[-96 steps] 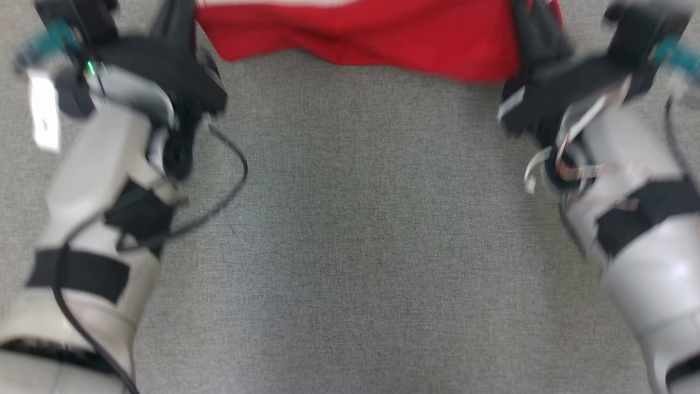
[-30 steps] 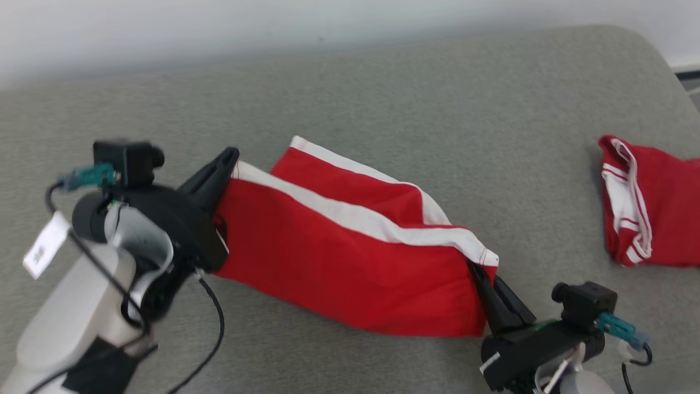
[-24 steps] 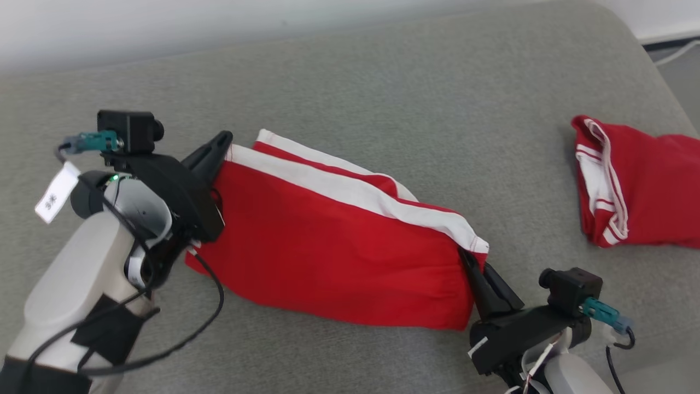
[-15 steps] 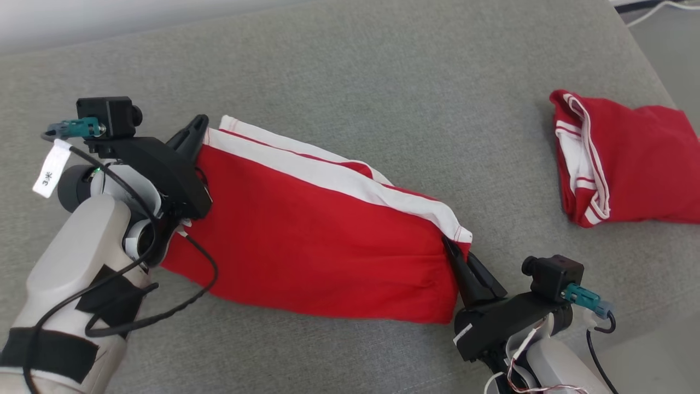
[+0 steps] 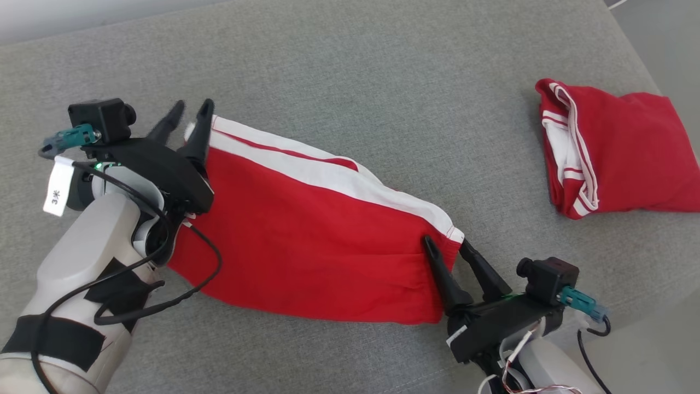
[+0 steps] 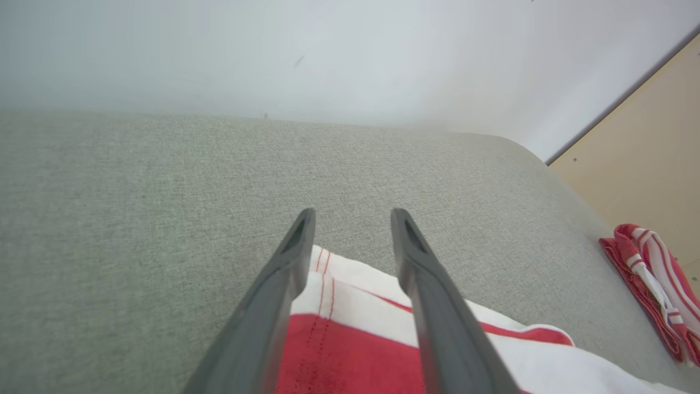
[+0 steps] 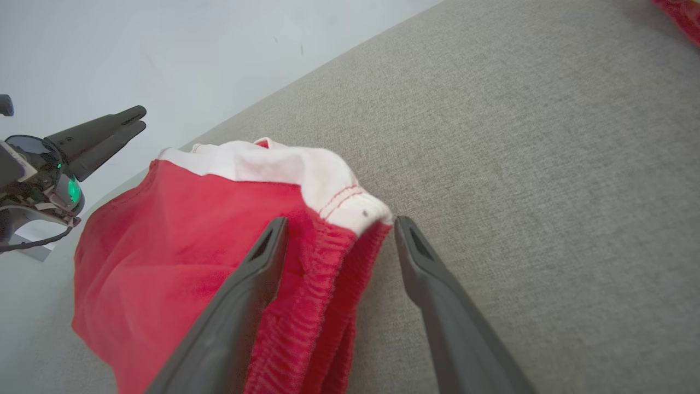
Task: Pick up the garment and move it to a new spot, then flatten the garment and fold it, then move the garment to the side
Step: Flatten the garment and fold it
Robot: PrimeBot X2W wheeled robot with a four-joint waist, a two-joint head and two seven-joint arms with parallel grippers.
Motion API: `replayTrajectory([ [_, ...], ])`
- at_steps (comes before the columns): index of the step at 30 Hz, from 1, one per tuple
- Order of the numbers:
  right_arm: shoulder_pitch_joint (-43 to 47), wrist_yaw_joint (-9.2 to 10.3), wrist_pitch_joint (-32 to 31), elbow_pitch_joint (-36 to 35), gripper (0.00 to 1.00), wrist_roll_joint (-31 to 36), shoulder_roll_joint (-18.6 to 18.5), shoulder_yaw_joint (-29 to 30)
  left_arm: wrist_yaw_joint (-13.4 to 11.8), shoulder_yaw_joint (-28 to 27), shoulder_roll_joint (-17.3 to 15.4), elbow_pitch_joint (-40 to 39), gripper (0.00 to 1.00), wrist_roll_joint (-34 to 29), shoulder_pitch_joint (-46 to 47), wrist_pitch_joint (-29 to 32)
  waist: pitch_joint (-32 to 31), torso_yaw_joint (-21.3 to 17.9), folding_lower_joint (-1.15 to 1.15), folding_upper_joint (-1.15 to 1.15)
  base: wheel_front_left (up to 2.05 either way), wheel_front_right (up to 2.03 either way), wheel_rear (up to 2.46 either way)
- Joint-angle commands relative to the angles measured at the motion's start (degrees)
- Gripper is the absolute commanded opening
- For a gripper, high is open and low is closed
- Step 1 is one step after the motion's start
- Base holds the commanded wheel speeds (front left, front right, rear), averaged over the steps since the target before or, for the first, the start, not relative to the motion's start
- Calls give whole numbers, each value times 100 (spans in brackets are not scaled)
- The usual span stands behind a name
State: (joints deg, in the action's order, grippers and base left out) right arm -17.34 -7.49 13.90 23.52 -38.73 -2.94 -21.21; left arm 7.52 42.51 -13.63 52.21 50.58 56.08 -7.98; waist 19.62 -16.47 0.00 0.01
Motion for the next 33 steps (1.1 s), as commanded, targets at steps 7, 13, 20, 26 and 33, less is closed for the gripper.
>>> replayTrajectory([
  [7, 507, 1, 79, -492, 100, 536, -291, 538, -218, 110, -233, 51, 100, -457, -94, -698, -285, 380, 0, -1, 0, 0, 0],
  [13, 880, 1, 60, -957, 100, 865, -244, 1032, -754, -532, -464, -1151, 100, -971, -871, -713, -493, 654, 0, -1, 0, 0, 0],
  [20, 1263, 1, -80, -1439, 100, 1409, -147, 1526, -1466, -1300, -685, -2765, 100, -1642, -2427, -716, -766, 976, 0, -1, 0, 0, 0],
  [26, 1492, 1, -175, -1755, 100, 1985, -88, 1808, -1862, -1574, -780, -3601, 100, -1985, -3501, -716, -1027, 1102, 0, -1, 0, 0, 0],
  [33, 1885, 1, -326, -2057, 100, 2741, -25, 2178, -2102, -1705, -842, -4120, 100, -2205, -4432, -717, -1367, 1200, 0, -1, 0, 0, 0],
])
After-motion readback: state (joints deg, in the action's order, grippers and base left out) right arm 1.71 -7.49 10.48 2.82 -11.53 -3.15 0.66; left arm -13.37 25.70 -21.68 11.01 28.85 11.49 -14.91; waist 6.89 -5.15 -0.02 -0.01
